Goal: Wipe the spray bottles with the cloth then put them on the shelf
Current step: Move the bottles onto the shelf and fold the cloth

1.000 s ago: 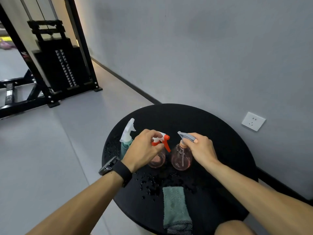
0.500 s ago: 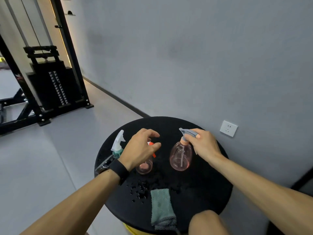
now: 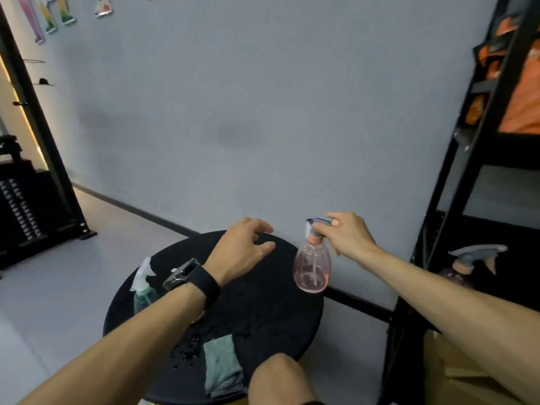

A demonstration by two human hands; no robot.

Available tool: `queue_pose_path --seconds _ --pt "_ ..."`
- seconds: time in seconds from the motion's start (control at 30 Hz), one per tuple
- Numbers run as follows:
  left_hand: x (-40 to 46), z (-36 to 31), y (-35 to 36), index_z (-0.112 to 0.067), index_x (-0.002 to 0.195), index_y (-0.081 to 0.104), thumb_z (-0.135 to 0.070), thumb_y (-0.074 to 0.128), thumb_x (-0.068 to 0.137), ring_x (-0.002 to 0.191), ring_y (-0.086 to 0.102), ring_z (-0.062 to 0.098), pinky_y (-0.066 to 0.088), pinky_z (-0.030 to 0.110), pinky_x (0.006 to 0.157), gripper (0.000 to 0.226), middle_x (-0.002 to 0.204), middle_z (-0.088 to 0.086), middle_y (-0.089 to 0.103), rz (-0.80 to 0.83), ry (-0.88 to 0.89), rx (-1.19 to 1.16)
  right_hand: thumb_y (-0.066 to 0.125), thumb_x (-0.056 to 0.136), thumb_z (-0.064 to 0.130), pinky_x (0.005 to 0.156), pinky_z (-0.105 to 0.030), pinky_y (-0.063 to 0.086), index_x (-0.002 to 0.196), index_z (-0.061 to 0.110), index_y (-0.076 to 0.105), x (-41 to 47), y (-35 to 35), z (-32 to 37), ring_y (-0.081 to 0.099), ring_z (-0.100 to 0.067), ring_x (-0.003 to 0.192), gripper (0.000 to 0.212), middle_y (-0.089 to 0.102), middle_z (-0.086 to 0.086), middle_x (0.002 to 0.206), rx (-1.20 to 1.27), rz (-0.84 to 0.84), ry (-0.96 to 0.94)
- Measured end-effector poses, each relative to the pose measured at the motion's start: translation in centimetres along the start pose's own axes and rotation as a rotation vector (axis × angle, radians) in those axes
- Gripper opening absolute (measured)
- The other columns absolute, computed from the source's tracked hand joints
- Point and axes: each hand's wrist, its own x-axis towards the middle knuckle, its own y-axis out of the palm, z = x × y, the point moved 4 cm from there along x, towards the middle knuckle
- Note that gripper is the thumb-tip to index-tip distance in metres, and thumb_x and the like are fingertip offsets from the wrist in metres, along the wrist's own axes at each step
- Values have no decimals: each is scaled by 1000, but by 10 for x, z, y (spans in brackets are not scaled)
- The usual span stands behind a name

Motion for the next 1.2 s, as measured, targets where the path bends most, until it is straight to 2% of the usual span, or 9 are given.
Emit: queue_pose_path --seconds 0.23,0.3,0.43,0.53,0.7,0.8,0.93,1.03,1.2 --pt "6 -66 27 -26 118 63 -31 67 91 105 59 9 44 20 86 27 119 -10 55 54 118 -26 66 72 25 47 -24 37 61 5 58 -36 -79 -25 44 -15 43 24 47 7 42 -75 -64 27" --pt "7 -84 38 -27 118 63 -31 67 92 105 58 8 42 18 84 27 120 -10 55 77 154 -34 66 74 24 43 -23 37 54 12 54 -46 -101 -36 45 -14 39 26 46 9 36 -106 -88 39" --pt "10 -118 62 -29 117 62 -31 66 92 106 58 6 39 15 80 25 121 -11 55 127 223 -52 66 72 26 49 -30 40 50 13 50 -65 -143 -62 46 -15 45 31 46 6 37 -160 -160 68" --pt "14 -143 79 -28 118 63 -31 66 92 108 58 7 40 17 83 26 121 -10 56 163 263 -66 65 73 26 57 -32 48 59 14 64 -82 -173 -80 58 -14 52 19 61 5 49 -176 -190 105" --pt "20 -173 107 -28 118 63 -31 67 92 107 58 6 37 6 74 27 120 -11 55 210 314 -70 64 84 20 63 -29 48 62 20 67 -103 -214 -112 54 4 40 22 55 17 40 -185 -211 179" --pt "25 -186 123 -28 119 63 -31 67 92 105 57 5 38 13 79 27 121 -10 55 230 335 -68 63 85 22 65 -31 50 66 20 70 -105 -234 -137 54 0 41 21 59 14 44 -198 -247 232" --pt "32 -199 145 -28 120 63 -31 66 93 106 58 5 40 16 85 28 124 -8 56 252 362 -67 64 83 21 53 -27 45 68 24 71 -100 -253 -165 60 -9 53 17 66 12 57 -220 -308 281" --pt "37 -206 160 -28 120 63 -32 66 93 107 58 6 42 16 86 28 126 -8 57 268 377 -66 63 78 17 51 -24 44 65 21 71 -95 -260 -182 56 -9 48 16 67 8 60 -190 -330 326" --pt "48 -214 183 -28 119 63 -33 67 92 105 58 5 41 15 84 28 123 -10 56 286 390 -61 61 83 16 51 -23 42 75 19 73 -86 -264 -202 53 -1 43 14 65 11 59 -163 -363 345"
